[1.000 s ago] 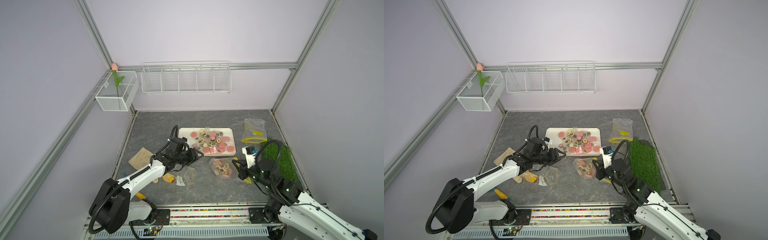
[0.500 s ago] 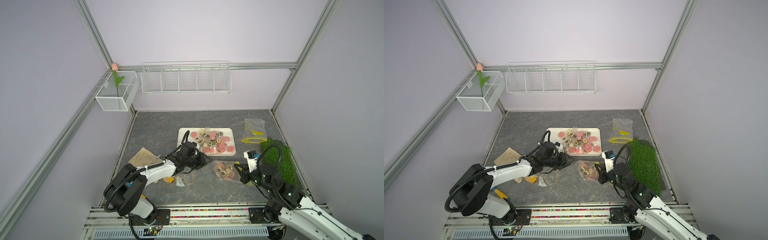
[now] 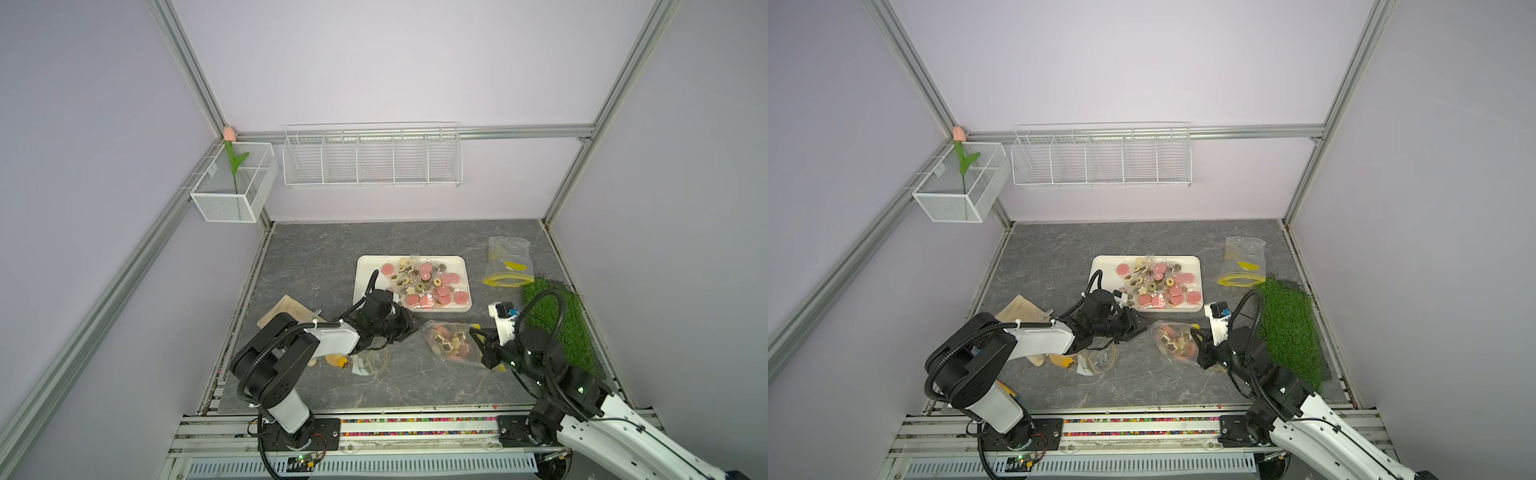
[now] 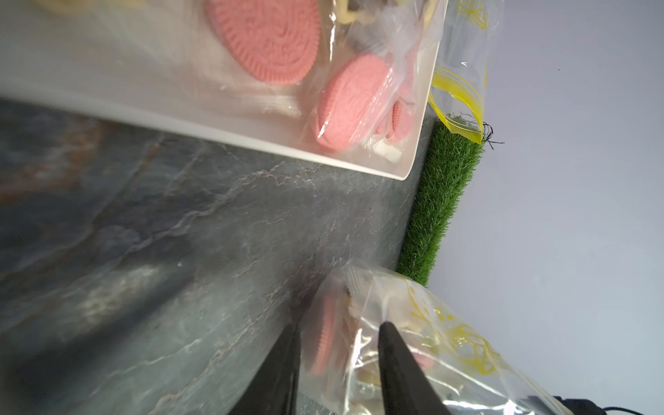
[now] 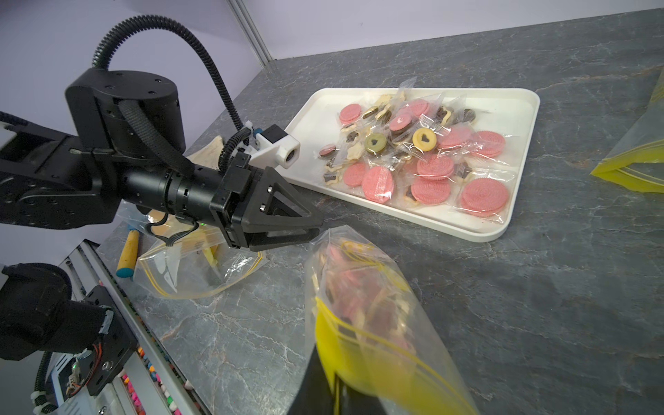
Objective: Pour cookies out of the ziploc bag
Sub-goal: Adjust the ziploc bag at the center of the board.
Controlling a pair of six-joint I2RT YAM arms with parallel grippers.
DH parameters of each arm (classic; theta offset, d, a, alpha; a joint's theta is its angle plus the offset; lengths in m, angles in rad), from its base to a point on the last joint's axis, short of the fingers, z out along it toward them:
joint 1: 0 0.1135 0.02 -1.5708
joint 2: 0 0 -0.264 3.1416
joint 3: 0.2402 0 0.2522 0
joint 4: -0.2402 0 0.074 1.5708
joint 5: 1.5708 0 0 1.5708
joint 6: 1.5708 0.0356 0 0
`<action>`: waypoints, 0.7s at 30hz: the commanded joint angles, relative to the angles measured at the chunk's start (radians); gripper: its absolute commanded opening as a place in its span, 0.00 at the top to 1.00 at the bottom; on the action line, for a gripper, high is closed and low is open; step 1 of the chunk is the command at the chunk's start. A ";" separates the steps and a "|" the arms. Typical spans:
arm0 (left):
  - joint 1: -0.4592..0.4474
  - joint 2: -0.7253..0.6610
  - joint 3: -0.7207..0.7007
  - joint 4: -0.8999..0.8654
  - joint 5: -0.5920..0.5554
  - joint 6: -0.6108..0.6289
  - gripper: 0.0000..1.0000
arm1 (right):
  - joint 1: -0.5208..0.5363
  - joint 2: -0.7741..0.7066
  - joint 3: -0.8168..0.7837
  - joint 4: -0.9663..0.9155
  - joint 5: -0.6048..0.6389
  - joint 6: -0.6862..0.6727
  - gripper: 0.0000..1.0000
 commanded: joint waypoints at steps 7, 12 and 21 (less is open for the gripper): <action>-0.016 0.048 -0.035 0.219 0.020 -0.139 0.67 | -0.001 0.003 0.000 0.018 0.015 -0.004 0.93; -0.022 0.077 -0.058 0.281 0.026 -0.182 0.70 | -0.002 0.013 0.003 0.025 0.015 -0.005 0.93; -0.025 0.055 -0.065 0.271 0.010 -0.187 0.71 | -0.002 0.008 0.007 0.016 0.016 -0.008 0.93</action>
